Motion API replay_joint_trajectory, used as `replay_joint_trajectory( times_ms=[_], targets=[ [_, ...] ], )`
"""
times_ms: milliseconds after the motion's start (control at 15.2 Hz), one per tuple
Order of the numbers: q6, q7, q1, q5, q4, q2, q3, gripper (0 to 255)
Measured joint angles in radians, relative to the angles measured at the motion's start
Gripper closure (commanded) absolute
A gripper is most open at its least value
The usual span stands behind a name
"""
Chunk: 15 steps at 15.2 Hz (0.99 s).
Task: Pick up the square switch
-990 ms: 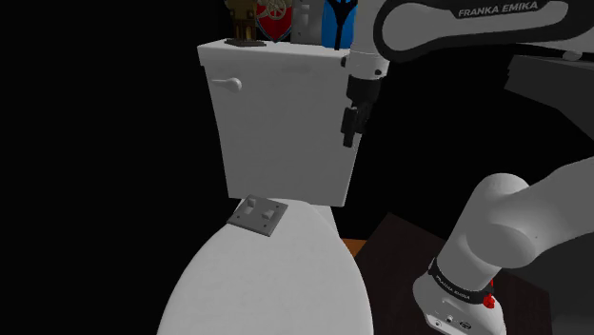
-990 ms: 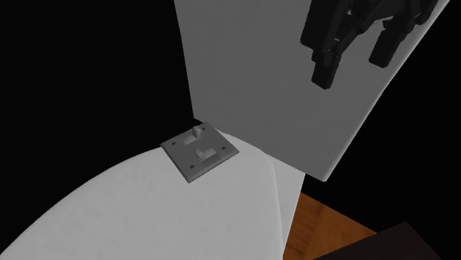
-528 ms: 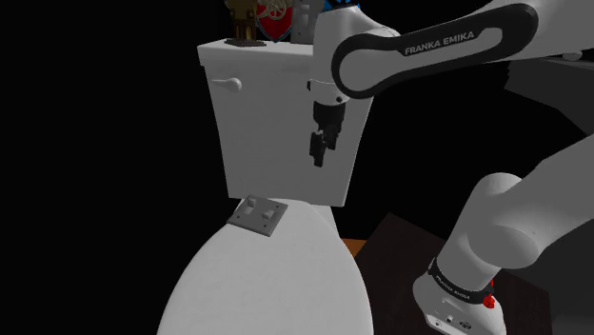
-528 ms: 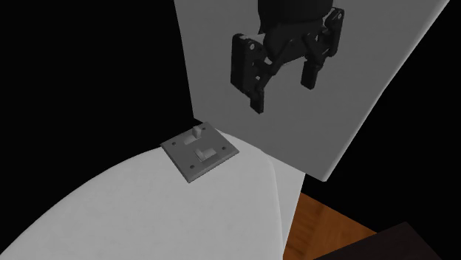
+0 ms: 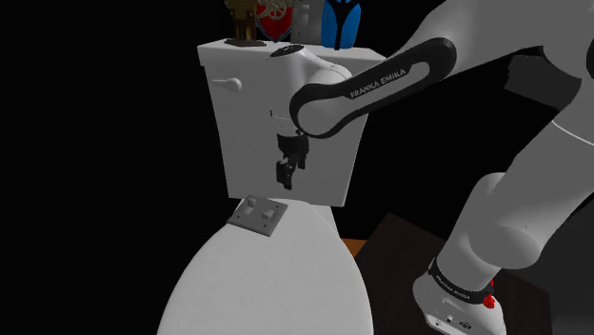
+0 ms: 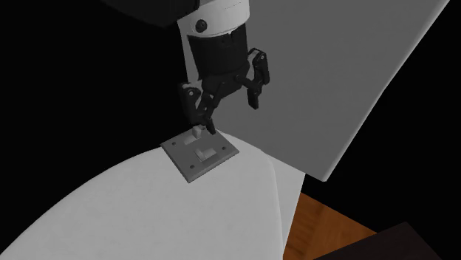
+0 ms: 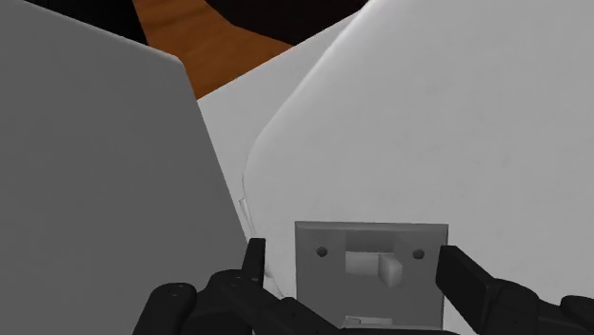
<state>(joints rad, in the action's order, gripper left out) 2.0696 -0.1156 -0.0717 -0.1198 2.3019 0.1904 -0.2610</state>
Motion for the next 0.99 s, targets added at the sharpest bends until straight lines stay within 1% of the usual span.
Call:
replay_joint_trajectory(
  times_ms=[198,462,594,990],
  targets=[
    [0.043,-0.064,-0.01,-0.061,-0.054,-0.117,-0.034,0],
    [0.073,-0.145,-0.033,-0.152,-0.136,-0.265,-0.061,0],
    [0.078,-0.186,-0.051,-0.208,-0.205,-0.362,-0.064,0],
    [0.128,-0.23,-0.066,-0.257,-0.21,-0.433,-0.058,0]
  ],
)
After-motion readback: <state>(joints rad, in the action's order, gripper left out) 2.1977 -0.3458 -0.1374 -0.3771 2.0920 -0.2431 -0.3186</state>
